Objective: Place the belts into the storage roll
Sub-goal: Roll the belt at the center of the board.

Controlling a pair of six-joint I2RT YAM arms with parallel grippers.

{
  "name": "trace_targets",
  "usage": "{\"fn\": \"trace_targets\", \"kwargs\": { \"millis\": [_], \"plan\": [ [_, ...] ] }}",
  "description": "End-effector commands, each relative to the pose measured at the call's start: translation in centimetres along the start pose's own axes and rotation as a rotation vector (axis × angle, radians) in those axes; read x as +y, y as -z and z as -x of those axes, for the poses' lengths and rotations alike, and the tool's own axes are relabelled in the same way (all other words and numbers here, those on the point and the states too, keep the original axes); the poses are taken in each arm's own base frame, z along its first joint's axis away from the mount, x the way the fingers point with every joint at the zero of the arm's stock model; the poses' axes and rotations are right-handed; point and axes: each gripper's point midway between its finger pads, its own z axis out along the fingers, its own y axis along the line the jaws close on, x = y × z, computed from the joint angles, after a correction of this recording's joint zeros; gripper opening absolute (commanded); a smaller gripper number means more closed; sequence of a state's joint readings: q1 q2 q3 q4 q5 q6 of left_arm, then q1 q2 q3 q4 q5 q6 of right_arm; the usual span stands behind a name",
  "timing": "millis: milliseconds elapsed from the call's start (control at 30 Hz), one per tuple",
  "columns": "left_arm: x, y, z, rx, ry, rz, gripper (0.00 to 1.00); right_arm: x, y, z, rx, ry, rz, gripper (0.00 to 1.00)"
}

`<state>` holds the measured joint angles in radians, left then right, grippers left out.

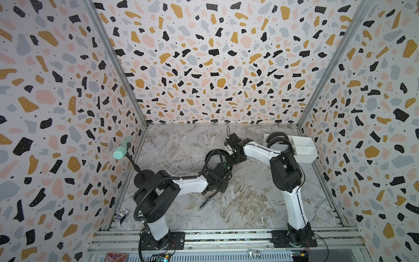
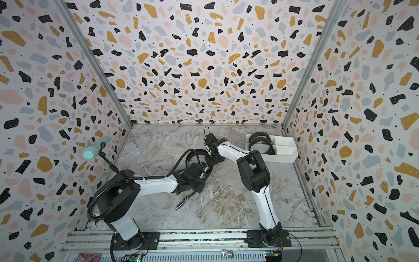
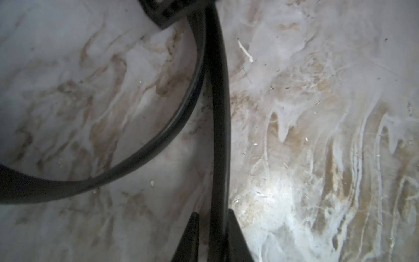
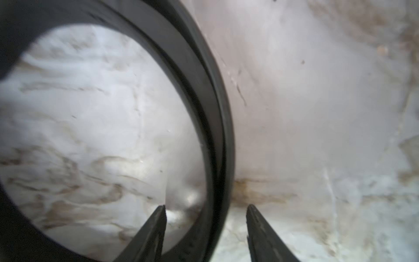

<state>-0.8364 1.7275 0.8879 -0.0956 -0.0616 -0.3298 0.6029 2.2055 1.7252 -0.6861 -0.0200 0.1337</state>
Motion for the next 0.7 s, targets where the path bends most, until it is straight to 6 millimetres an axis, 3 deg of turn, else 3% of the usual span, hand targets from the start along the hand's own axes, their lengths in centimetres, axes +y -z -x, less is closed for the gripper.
{"fn": "trace_targets", "kwargs": {
  "millis": [0,333,667],
  "plan": [
    [1.7,-0.1,-1.4,0.029,-0.010,0.086,0.11,-0.8,1.0,-1.3,0.081,0.058,-0.070,0.58],
    [3.5,-0.3,-3.0,0.052,-0.008,0.145,0.04,-1.2,1.7,-2.9,0.152,0.100,-0.103,0.55],
    [7.5,0.2,-3.3,0.079,0.027,0.252,0.00,-3.2,2.2,-5.3,0.244,0.138,-0.196,0.47]
  ]
}}
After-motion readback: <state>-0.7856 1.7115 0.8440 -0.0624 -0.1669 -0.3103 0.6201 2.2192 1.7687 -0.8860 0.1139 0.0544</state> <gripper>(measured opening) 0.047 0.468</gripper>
